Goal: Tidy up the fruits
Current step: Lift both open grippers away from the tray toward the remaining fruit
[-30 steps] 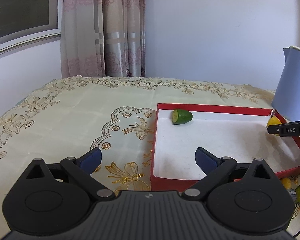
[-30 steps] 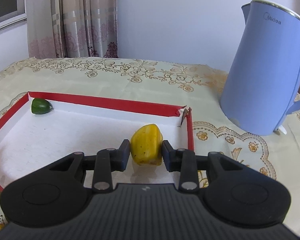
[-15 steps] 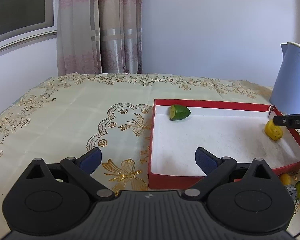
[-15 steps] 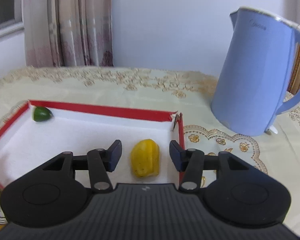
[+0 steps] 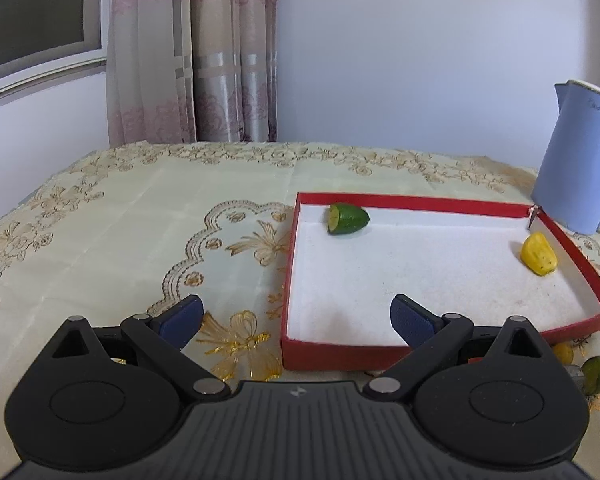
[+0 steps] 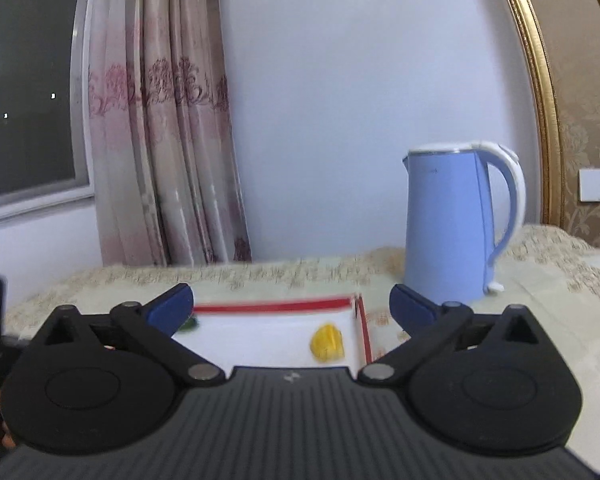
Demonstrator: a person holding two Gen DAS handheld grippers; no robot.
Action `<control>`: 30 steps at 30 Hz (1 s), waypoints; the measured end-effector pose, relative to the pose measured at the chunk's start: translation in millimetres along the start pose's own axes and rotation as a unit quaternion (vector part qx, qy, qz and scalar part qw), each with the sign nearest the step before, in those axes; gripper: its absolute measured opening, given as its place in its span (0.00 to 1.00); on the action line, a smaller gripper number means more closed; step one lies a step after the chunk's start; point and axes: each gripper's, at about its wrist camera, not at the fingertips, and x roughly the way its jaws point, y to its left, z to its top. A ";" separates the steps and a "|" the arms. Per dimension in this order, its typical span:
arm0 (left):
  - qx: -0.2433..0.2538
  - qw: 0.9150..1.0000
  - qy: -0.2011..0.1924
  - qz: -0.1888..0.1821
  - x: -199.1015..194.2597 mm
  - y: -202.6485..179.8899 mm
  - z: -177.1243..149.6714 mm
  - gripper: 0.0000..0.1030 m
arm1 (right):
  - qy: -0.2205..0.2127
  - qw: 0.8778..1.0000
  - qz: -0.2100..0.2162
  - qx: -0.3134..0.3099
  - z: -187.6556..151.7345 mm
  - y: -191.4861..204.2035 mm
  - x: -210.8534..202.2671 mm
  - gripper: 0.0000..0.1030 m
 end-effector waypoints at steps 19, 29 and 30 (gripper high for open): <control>0.080 0.993 -0.030 -0.083 -63.4 13.5 -53.0 0.98 | 0.031 0.998 0.047 0.022 -46.4 1.8 -24.0 1.00; 0.282 0.944 -0.062 -0.161 -56.0 -10.4 -66.3 0.98 | 0.040 0.998 0.041 0.014 -52.8 5.0 -26.1 1.00; 0.289 0.941 -0.061 -0.165 -53.8 -9.3 -64.6 0.98 | 0.040 0.998 0.040 0.013 -53.3 4.3 -25.6 1.00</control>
